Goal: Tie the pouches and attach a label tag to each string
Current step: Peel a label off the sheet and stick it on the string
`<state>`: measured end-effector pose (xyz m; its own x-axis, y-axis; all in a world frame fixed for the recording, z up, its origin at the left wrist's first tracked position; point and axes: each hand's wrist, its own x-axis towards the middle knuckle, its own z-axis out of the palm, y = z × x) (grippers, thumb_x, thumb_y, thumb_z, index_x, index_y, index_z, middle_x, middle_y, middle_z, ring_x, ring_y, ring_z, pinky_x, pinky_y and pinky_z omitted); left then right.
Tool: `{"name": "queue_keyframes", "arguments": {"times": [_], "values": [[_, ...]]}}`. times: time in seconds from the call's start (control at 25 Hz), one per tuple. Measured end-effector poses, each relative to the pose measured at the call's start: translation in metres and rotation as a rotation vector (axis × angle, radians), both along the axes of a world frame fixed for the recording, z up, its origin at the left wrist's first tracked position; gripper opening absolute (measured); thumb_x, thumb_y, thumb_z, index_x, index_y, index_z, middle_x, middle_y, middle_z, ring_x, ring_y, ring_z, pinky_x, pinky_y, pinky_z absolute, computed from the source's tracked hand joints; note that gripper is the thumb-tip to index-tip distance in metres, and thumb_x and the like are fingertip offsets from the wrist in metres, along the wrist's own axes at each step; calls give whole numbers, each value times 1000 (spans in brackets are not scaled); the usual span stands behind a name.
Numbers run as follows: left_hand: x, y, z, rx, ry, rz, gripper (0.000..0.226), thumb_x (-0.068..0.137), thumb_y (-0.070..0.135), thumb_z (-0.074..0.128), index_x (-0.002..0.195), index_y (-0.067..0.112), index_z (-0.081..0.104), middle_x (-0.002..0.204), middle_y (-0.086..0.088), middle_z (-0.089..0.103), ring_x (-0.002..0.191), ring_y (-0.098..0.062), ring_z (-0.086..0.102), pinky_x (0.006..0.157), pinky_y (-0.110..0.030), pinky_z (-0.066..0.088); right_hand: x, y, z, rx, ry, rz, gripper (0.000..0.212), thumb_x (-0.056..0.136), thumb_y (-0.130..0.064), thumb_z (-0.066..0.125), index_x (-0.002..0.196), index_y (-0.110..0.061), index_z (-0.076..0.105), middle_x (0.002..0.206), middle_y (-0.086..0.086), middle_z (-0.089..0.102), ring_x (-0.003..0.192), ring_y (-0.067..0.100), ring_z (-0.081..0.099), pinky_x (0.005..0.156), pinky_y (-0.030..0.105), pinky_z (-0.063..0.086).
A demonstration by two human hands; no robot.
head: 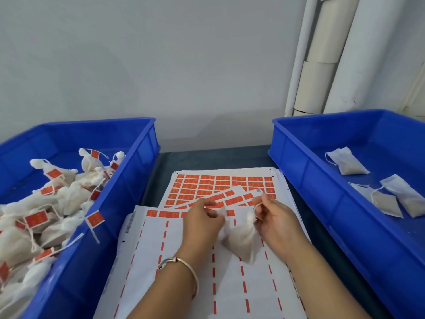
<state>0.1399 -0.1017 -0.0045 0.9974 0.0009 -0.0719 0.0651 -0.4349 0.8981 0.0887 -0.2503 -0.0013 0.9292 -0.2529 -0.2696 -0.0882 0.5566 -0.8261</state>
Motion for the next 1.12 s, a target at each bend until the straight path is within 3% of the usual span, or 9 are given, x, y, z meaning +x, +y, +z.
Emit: {"name": "queue_keyframes", "arguments": {"times": [0.12,0.2,0.32,0.4,0.52,0.76,0.96,1.04,1.12], "values": [[-1,16,7,57,8,-6,17,81,22,72,89,32,60,80,14,62,69,-7,61,46,-8,42,-4,5,7,-344,64,47,24,89,-39,57,87,-25,77,86,-9,73,80,12,71,77,34,58],[-8,22,9,13,25,-70,7,81,28,72,81,32,66,75,18,64,68,-6,62,44,-5,40,-12,8,17,-693,5,46,24,79,-50,59,87,-33,73,89,-23,71,84,0,68,70,16,55],[-16,21,16,-98,12,-194,3,81,33,70,83,34,71,75,23,68,69,-1,64,45,-4,41,-21,14,31,-902,-205,42,6,78,-38,66,77,-43,69,85,-28,68,85,-9,62,65,1,45],[-20,17,25,-217,-11,-243,8,79,38,70,84,33,73,81,21,70,74,4,64,48,-4,43,-27,16,36,-960,-282,53,12,75,-32,70,77,-44,69,85,-24,69,85,-6,63,70,4,46],[-29,13,40,-317,-27,-355,7,76,39,66,74,37,73,79,20,71,77,8,62,49,-1,41,-31,19,40,-1028,-383,40,11,74,-43,63,83,-46,68,87,-25,68,88,-5,62,74,5,46],[-38,19,51,-221,20,-564,16,90,23,59,85,32,70,79,15,72,75,1,68,63,-10,45,-31,23,42,-1155,-429,-15,10,78,-47,53,83,-46,62,88,-16,51,89,-6,51,72,2,42],[-39,25,54,-156,64,-636,27,88,10,59,83,33,72,82,12,73,80,-5,69,70,-16,48,-31,24,43,-1128,-415,63,14,73,-52,55,80,-46,65,90,-19,55,93,-3,53,74,7,46],[-39,26,55,-136,73,-649,29,86,7,58,85,30,74,84,9,73,83,-15,69,73,-23,53,-32,25,43,-1125,-396,100,25,71,-54,54,84,-39,70,89,-19,57,93,1,55,75,13,48],[-39,26,55,-112,85,-649,30,85,4,58,86,28,76,85,6,74,90,-36,65,82,-41,53,-32,25,43,-1122,-385,120,26,72,-52,54,85,-37,70,89,-18,57,93,3,55,77,19,49]]}}
